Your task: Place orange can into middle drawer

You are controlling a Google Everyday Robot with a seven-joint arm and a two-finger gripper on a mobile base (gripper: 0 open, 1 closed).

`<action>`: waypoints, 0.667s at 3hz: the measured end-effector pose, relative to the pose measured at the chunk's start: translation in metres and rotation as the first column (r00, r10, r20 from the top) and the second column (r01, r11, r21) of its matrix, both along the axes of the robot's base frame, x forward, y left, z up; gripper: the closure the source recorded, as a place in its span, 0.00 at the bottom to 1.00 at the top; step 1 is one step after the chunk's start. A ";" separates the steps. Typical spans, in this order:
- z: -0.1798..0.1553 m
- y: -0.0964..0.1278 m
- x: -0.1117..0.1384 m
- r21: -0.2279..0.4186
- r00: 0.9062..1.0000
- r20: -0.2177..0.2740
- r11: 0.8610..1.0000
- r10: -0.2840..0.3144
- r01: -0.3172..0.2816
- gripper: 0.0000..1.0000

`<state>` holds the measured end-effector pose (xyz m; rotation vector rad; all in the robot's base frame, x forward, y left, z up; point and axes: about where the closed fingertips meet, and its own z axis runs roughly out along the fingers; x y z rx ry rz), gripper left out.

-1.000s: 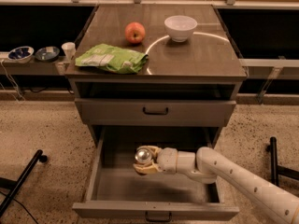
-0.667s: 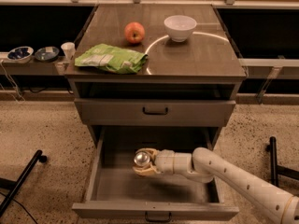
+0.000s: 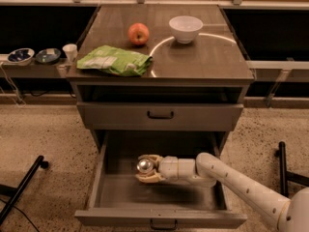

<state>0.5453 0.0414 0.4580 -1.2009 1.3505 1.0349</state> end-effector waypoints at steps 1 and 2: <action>0.000 0.000 0.000 -0.002 1.000 0.000 1.000 -0.002 0.002 0.00; 0.013 -0.022 -0.004 -0.013 0.999 0.014 0.999 -0.048 0.048 0.00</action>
Offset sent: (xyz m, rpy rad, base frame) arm -0.0098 -0.0759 0.0427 -0.0414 -0.0473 -0.1587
